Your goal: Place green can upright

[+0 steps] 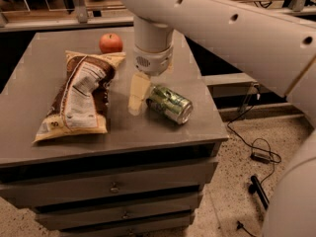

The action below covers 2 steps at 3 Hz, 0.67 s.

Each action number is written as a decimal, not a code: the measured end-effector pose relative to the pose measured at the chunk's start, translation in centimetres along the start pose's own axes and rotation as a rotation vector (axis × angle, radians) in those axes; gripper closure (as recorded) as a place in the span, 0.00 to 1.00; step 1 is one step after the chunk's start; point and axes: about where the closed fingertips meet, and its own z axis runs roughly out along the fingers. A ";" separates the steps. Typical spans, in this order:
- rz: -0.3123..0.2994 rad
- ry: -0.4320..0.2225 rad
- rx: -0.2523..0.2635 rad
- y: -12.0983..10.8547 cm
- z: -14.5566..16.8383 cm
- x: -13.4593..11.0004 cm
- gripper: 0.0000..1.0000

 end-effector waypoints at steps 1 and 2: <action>-0.007 0.003 -0.006 -0.4 0.0 1.0 0.00; 0.021 0.015 -0.016 -0.7 0.4 2.4 0.00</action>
Offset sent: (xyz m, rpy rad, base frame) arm -0.0138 -0.0418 -0.0100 -0.0168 0.0542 -0.0553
